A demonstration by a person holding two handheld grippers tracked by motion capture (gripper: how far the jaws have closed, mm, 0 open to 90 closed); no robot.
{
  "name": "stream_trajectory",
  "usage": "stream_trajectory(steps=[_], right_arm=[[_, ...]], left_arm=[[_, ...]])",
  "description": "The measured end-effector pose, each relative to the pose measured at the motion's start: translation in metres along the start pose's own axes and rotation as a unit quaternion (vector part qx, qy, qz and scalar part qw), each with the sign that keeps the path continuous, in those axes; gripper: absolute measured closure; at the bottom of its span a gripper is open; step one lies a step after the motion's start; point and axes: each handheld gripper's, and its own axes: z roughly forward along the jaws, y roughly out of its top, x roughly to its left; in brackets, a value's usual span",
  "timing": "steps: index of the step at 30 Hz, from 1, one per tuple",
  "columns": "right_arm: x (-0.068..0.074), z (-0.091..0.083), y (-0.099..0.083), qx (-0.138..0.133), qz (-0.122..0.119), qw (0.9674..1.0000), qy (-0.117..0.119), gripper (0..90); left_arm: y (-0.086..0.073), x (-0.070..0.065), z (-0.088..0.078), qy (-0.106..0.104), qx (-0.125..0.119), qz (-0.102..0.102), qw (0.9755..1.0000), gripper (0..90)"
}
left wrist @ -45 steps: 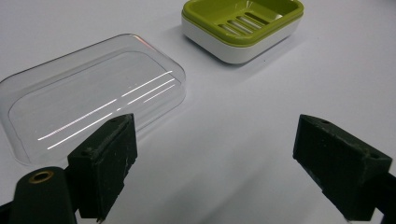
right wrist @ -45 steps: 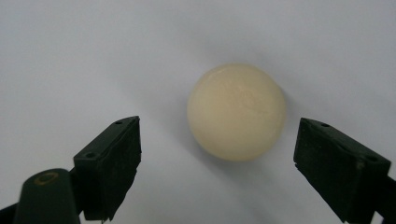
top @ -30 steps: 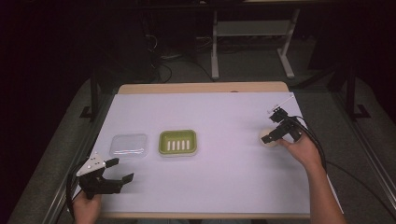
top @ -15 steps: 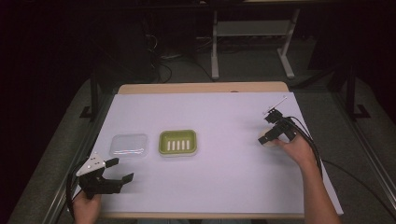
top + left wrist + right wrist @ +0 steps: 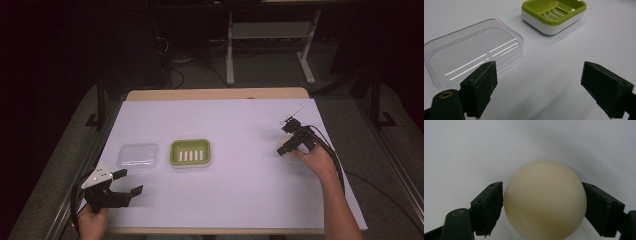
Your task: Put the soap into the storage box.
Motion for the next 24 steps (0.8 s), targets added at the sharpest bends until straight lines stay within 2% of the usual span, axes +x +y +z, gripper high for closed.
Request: stream_trajectory(steps=[11,24], right_arm=[[-0.0008,-0.0004,-0.0005,0.006,-0.001,1.0000,-0.003,24.0],[-0.0002,-0.0032,-0.0022,0.010,-0.001,0.9999,0.005,24.2]], left_arm=[[0.0001,0.0000,-0.0003,0.001,-0.002,-0.003,1.0000,12.9],[0.0002,0.0002,-0.0003,0.001,-0.004,-0.003,1.0000,12.8]])
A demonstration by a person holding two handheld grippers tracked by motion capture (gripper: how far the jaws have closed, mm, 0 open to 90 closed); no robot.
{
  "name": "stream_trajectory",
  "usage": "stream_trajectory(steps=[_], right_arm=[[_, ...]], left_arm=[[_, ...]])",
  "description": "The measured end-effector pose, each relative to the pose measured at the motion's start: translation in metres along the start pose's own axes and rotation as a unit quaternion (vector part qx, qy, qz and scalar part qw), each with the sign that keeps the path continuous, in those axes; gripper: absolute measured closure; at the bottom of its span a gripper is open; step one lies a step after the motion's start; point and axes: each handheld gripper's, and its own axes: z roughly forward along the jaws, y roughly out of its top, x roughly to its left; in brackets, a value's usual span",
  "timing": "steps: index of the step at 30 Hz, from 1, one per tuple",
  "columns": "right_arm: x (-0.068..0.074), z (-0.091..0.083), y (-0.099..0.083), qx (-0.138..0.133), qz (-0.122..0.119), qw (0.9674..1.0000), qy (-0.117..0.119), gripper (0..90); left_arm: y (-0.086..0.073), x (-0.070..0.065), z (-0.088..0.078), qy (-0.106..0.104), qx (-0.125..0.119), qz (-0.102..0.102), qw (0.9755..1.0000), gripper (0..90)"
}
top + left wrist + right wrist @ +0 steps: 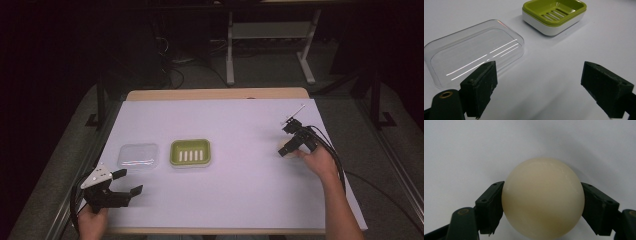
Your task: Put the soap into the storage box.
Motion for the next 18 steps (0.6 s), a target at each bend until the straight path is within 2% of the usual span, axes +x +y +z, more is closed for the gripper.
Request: stream_trajectory(steps=[10,16,18], right_arm=[[0.007,-0.006,0.000,-0.009,-0.012,0.9999,0.006,24.2],[0.021,-0.011,0.002,-0.014,-0.032,0.9992,0.017,24.3],[0.026,-0.013,0.005,-0.006,-0.037,0.9992,0.015,24.3]], left_arm=[[0.000,0.000,0.000,0.000,-0.001,0.000,1.0000,12.9],[0.000,0.000,0.000,0.000,0.000,0.000,1.0000,12.8],[0.000,0.000,-0.001,0.000,0.000,-0.001,1.0000,12.9]])
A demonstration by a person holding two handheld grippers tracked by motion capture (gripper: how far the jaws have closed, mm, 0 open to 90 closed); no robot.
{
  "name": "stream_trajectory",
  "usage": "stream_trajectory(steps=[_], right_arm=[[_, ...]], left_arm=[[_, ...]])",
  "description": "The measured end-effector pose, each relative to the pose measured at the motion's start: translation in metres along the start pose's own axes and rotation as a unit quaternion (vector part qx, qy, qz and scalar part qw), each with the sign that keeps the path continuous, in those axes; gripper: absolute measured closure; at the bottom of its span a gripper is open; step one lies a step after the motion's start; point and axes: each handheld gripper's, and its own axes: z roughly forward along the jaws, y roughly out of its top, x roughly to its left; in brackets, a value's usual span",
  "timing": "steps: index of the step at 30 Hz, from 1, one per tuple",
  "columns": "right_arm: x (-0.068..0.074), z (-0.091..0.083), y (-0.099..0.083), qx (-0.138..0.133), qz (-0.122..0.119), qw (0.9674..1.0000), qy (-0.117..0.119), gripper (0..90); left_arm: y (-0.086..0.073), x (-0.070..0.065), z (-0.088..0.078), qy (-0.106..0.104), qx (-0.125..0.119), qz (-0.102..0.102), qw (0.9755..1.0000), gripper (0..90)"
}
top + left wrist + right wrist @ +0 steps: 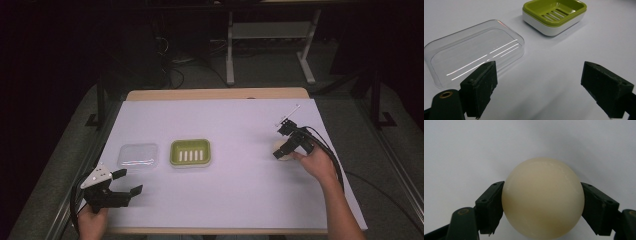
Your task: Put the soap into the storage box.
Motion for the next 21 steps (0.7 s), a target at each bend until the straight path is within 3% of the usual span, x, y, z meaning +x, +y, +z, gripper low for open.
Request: stream_trajectory(steps=[8,21], right_arm=[[0.018,-0.012,0.008,-0.015,-0.026,0.9995,0.005,24.3],[0.056,-0.031,0.030,-0.031,-0.068,0.9967,0.032,24.3]], left_arm=[[0.000,0.000,0.000,0.000,0.000,0.000,1.0000,12.9],[0.000,0.000,0.000,-0.001,-0.003,-0.002,1.0000,12.9]])
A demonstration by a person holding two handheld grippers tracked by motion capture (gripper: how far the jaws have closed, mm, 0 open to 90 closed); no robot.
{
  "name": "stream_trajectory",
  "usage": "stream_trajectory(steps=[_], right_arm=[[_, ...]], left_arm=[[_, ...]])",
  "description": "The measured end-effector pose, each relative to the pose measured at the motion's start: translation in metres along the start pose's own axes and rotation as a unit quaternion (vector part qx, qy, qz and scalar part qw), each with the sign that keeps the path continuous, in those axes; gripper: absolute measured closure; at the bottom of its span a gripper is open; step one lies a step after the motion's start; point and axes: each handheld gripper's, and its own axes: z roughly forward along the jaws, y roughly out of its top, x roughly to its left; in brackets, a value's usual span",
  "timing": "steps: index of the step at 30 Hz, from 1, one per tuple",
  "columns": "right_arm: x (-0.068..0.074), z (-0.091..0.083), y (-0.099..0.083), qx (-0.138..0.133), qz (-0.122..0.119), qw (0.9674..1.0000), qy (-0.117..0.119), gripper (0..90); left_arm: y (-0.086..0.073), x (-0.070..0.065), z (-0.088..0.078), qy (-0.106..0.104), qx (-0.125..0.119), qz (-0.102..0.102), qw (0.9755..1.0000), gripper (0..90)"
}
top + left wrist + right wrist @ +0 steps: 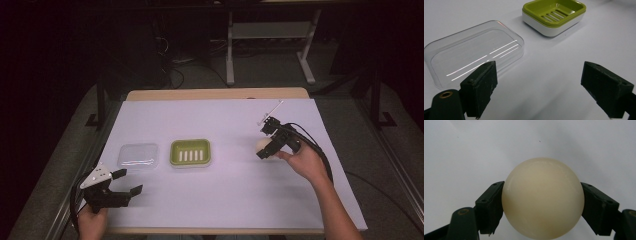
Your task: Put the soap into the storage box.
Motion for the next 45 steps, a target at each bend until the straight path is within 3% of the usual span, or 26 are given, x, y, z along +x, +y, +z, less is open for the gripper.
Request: stream_trajectory(steps=[28,45], right_arm=[[0.045,0.000,0.052,-0.008,-0.066,0.9972,0.034,24.3],[0.060,0.008,0.077,-0.001,-0.090,0.9948,0.047,24.3]], left_arm=[[0.001,0.000,-0.001,-0.002,-0.003,0.002,1.0000,12.8],[0.001,0.002,-0.002,-0.001,-0.003,-0.001,1.0000,12.8]])
